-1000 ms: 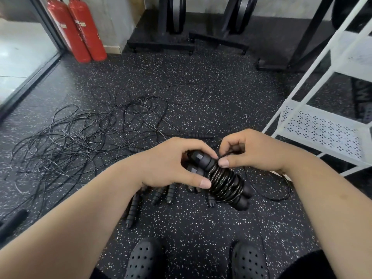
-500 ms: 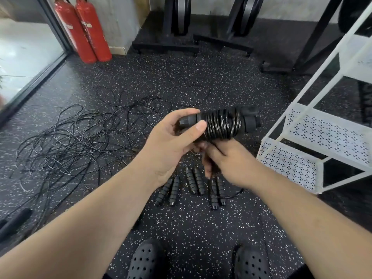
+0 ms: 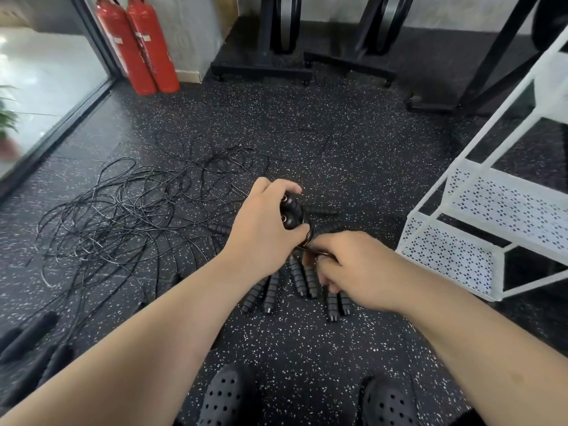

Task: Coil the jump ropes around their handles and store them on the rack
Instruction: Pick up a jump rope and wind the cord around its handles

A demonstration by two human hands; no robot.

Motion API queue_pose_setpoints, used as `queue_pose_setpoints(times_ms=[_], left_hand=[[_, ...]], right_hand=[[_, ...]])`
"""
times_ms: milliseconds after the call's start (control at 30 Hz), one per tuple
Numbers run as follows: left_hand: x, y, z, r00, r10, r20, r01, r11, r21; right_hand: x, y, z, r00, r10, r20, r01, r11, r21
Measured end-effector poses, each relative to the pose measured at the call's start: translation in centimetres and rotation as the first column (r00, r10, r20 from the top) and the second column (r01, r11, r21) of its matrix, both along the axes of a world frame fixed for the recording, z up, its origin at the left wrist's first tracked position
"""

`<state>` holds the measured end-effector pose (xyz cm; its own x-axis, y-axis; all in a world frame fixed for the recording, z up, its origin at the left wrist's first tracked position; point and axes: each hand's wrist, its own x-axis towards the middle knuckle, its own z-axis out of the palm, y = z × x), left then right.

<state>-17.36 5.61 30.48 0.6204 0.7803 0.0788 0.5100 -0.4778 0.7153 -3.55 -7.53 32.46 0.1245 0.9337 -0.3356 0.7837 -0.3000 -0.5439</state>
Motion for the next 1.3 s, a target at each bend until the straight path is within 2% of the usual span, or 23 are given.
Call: queue_pose_setpoints(times_ms=[67, 167, 300, 367, 500, 667, 767, 933, 1067, 1100, 1167, 1233, 1300], left_hand=[[-0.1, 0.5, 0.1, 0.997, -0.006, -0.082, 0.001, 0.998, -0.061], [-0.3, 1.1, 0.1, 0.991, -0.079, -0.113, 0.063, 0.989, -0.135], [-0.1, 1.3, 0.3, 0.983, -0.183, -0.017, 0.178, 0.969, -0.172], [0.2, 1.1, 0.6, 0.976, -0.216, -0.009, 0.21, 0.955, -0.21], [0.3, 0.3, 0.8, 0.957, -0.281, 0.074, 0.286, 0.865, -0.412], [-0.1, 0.0, 0.9, 0.935, -0.256, 0.246, 0.354, 0.718, -0.599], [-0.2, -0.2, 0.8, 0.919, -0.26, 0.297, 0.394, 0.659, -0.641], [-0.3, 0.0, 1.0, 0.905, -0.243, 0.349, 0.416, 0.675, -0.609], [-0.5, 0.6, 1.1, 0.903, -0.195, 0.382, 0.401, 0.7, -0.591], [-0.5, 0.7, 1.1, 0.907, -0.174, 0.384, 0.384, 0.715, -0.585], [-0.5, 0.8, 1.3, 0.907, -0.112, 0.405, 0.356, 0.719, -0.597], [-0.5, 0.9, 1.5, 0.895, -0.055, 0.443, 0.353, 0.695, -0.627], [-0.6, 0.8, 1.9, 0.866, -0.012, 0.5, 0.383, 0.658, -0.648]], right_hand=[[0.5, -0.3, 0.5, 0.998, 0.035, 0.056, -0.036, 0.999, 0.022], [1.7, -0.4, 1.2, 1.0, 0.021, 0.023, -0.021, 0.999, 0.034], [3.1, -0.4, 2.1, 0.991, -0.048, -0.123, 0.06, 0.994, 0.094], [3.4, -0.5, 2.3, 0.963, -0.099, -0.252, 0.137, 0.98, 0.141], [3.9, -0.3, 2.3, 0.804, -0.229, -0.548, 0.336, 0.936, 0.101], [4.2, -0.1, 2.2, 0.601, -0.255, -0.758, 0.368, 0.93, -0.021], [4.7, 0.0, 2.2, 0.553, -0.308, -0.774, 0.388, 0.918, -0.088], [5.0, 0.4, 2.1, 0.567, -0.358, -0.742, 0.481, 0.875, -0.055], [4.4, 0.7, 1.6, 0.466, -0.354, -0.811, 0.565, 0.824, -0.035], [4.1, 0.8, 1.5, 0.463, -0.349, -0.815, 0.589, 0.808, -0.011], [3.6, 0.8, 1.4, 0.529, -0.338, -0.779, 0.633, 0.768, 0.096], [3.4, 0.8, 1.4, 0.675, -0.333, -0.658, 0.637, 0.714, 0.291], [3.2, 0.8, 1.3, 0.793, -0.296, -0.532, 0.568, 0.673, 0.473]])
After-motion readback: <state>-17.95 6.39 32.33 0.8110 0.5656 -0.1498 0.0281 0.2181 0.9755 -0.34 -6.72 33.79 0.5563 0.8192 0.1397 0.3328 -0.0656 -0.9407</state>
